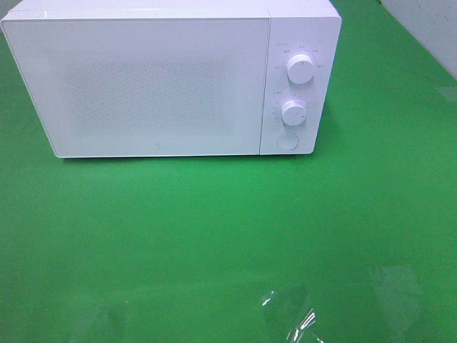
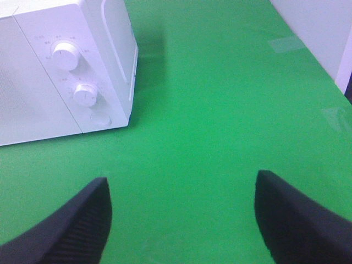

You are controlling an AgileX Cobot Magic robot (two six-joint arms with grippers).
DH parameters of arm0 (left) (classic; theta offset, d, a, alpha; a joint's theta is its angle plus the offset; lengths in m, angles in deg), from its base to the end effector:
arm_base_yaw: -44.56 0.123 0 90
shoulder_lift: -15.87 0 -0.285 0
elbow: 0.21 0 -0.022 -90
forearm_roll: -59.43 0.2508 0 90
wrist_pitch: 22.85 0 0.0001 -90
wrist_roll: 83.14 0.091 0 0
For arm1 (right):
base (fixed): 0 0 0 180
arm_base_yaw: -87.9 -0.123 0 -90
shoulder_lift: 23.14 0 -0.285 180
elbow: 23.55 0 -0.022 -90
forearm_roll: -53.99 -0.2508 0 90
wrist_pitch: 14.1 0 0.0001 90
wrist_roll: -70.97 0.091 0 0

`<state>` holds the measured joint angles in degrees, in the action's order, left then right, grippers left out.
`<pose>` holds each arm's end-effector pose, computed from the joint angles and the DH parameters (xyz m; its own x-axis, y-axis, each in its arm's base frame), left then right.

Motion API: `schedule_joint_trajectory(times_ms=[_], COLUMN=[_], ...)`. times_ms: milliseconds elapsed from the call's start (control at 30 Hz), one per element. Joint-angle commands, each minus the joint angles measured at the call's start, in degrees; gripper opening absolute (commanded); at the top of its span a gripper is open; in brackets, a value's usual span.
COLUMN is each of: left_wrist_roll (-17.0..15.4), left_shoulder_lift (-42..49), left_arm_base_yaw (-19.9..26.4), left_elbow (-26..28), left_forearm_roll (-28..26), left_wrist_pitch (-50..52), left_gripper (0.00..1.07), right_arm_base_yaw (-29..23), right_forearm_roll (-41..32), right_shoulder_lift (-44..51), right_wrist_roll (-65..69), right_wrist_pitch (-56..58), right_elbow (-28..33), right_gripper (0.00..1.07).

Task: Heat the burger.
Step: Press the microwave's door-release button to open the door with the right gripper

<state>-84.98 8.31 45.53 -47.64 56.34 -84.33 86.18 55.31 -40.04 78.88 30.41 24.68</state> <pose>-0.0083 -0.0045 0.2818 -0.4458 -0.0653 -0.8927 -0.0003 0.9973 -0.0729 0.0313 -0.0005 0.3006 -0.3351 0.1113 -0.9356 0.0260 0.9937 0.1089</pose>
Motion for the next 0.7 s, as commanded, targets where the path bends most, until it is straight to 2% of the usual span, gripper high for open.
schedule_joint_trajectory(times_ms=[33, 700], left_wrist_roll=[-0.1, -0.1], left_shoulder_lift=[0.3, 0.3], left_arm_base_yaw=[0.1, 0.1], left_elbow=[-0.2, -0.2], left_forearm_roll=[-0.3, -0.3], left_wrist_pitch=[0.4, 0.4], left_gripper=[0.99, 0.99], right_arm_base_yaw=[0.1, 0.1], right_forearm_roll=[-0.2, 0.0], right_shoulder_lift=[-1.5, -21.2], right_wrist_roll=[-0.3, -0.3], right_wrist_pitch=[-3.0, -20.0], right_elbow=[-0.5, -0.3], right_gripper=[0.70, 0.70])
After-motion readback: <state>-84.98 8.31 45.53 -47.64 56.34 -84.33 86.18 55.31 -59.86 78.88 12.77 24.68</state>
